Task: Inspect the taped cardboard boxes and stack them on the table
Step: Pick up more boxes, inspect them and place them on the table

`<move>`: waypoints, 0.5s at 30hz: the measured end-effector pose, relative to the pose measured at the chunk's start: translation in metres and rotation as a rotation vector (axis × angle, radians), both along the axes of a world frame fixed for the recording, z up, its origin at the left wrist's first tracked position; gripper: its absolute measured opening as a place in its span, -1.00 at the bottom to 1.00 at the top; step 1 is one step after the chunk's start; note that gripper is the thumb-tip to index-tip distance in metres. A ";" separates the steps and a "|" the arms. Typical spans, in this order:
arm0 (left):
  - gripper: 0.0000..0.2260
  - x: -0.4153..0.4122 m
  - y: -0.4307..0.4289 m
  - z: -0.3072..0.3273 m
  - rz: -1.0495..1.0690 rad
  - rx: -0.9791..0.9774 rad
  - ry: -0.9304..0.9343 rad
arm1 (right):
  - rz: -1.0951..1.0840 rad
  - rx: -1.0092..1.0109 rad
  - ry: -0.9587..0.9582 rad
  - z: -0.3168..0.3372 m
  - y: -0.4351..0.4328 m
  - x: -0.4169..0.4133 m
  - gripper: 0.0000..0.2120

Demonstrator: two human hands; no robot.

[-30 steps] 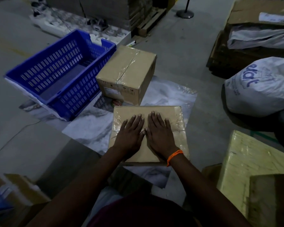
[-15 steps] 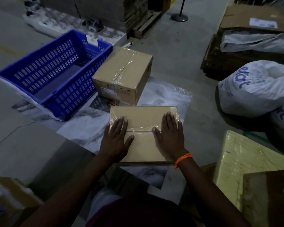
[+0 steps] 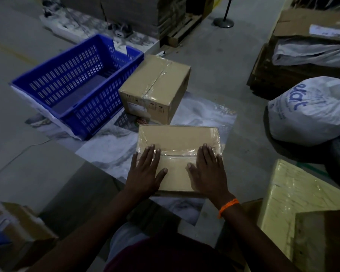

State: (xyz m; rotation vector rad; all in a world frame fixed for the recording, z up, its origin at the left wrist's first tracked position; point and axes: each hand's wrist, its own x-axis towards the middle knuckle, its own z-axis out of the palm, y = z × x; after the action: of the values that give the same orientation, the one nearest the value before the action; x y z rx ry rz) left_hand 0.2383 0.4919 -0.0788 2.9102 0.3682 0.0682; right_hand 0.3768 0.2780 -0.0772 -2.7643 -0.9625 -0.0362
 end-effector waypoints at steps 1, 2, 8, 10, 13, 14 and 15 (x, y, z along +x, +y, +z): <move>-0.32 -0.008 -0.005 -0.002 -0.021 0.001 -0.006 | 0.017 0.024 0.007 0.000 -0.003 -0.010 -0.28; -0.33 -0.015 -0.010 -0.003 -0.045 0.005 -0.019 | 0.035 0.048 0.022 -0.001 -0.006 -0.021 -0.28; -0.37 -0.043 -0.028 -0.010 -0.188 0.053 -0.090 | 0.179 0.022 0.008 -0.006 -0.030 -0.064 -0.30; -0.38 -0.043 -0.029 -0.008 -0.182 0.050 -0.097 | 0.191 0.032 0.006 -0.005 -0.033 -0.063 -0.32; -0.37 -0.041 -0.028 -0.005 -0.175 0.032 -0.037 | 0.178 0.059 0.013 -0.007 -0.032 -0.062 -0.37; -0.36 -0.041 -0.027 -0.005 -0.179 0.022 -0.013 | 0.172 0.074 0.021 -0.007 -0.030 -0.061 -0.39; -0.36 -0.040 -0.026 -0.004 -0.183 0.009 0.002 | 0.165 0.090 0.025 -0.007 -0.029 -0.061 -0.40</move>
State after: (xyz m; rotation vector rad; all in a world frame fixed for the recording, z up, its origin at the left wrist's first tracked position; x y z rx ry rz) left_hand 0.1980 0.4663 -0.0826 2.9379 0.1004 0.0384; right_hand 0.3156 0.2493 -0.0842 -2.5896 -1.1490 -0.0188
